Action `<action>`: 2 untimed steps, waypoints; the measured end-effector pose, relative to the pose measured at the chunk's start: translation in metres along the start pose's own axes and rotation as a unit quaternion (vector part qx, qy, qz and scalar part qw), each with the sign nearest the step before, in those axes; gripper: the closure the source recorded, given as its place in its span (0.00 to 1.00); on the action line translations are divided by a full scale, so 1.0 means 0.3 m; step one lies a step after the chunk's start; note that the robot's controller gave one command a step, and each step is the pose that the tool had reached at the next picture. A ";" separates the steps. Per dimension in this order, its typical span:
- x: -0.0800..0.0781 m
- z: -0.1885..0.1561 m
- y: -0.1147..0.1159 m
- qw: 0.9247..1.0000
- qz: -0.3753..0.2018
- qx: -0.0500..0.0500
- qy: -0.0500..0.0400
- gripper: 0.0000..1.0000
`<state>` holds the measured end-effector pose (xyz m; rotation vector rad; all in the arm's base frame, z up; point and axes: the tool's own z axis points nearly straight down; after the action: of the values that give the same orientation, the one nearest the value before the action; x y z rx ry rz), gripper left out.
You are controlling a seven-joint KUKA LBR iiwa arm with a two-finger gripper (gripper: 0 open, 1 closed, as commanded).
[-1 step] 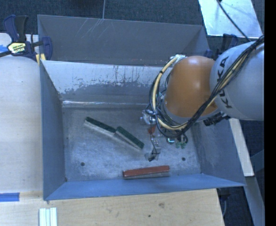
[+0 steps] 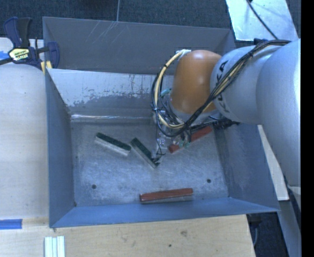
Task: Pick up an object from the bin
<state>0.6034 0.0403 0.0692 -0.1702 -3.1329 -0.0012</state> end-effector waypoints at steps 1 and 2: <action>0.021 -0.005 -0.309 0.998 0.065 0.001 -0.003 0.00; 0.017 -0.009 -0.299 0.998 0.063 0.000 -0.005 1.00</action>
Offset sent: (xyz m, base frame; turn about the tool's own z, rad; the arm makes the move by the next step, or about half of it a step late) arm -0.0163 -0.0877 0.0012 0.1249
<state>0.5887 -0.0483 0.0719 -0.3669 -3.1251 0.0002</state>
